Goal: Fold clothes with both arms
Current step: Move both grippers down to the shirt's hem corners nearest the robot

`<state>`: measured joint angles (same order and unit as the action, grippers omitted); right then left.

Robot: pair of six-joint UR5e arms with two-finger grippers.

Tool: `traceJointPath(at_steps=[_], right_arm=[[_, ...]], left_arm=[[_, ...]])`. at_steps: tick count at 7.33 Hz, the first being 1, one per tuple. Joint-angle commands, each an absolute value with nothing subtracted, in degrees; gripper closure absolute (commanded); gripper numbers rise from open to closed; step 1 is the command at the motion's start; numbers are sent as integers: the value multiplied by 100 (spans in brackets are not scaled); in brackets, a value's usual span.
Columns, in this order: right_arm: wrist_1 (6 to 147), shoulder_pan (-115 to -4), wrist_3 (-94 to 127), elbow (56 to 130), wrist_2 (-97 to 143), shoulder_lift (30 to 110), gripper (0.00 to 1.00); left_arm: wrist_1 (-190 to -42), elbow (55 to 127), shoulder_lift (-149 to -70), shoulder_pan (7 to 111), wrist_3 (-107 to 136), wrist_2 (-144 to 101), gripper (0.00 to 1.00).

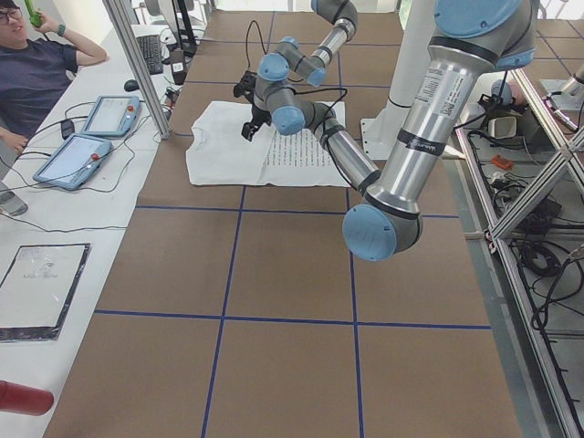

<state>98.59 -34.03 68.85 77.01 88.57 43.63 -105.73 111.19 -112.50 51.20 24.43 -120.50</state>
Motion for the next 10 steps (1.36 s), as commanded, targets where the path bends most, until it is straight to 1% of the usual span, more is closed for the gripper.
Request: traceJointPath(at_steps=[1,3,4,6,7,8,9,10], right_arm=[[9844,-3410,6873,7839,8894,4421,0],[9791,-3603,6566,8469,9278,4490,0],[9782,-3621,6565,9134,9464,4822,0],[9782,-3447,6679,10837,9527,5997,0],[9782,-3245,6836,11507,9519,6490,0],[9617,-2930,7325,12001,9449,6913,0],[9285,-2535,7730,12302,9231,7335,0],[8690,-2096,7995,12679,8820,8035,0]], left_arm=[[-10573,11109,-11250,5115,2443,-12050,0],[-10573,11092,-11250,5115,2513,-12032,0],[-10556,11092,-11267,5063,3027,-11989,0],[-10564,11205,-11189,4696,4134,-11919,0],[-10564,11484,-10936,4267,4705,-11326,0],[-10564,11870,-10551,3923,5129,-10929,0],[-10582,12187,-10225,3563,5664,-10829,0],[-10573,12434,-10013,2837,6443,-10132,0]])
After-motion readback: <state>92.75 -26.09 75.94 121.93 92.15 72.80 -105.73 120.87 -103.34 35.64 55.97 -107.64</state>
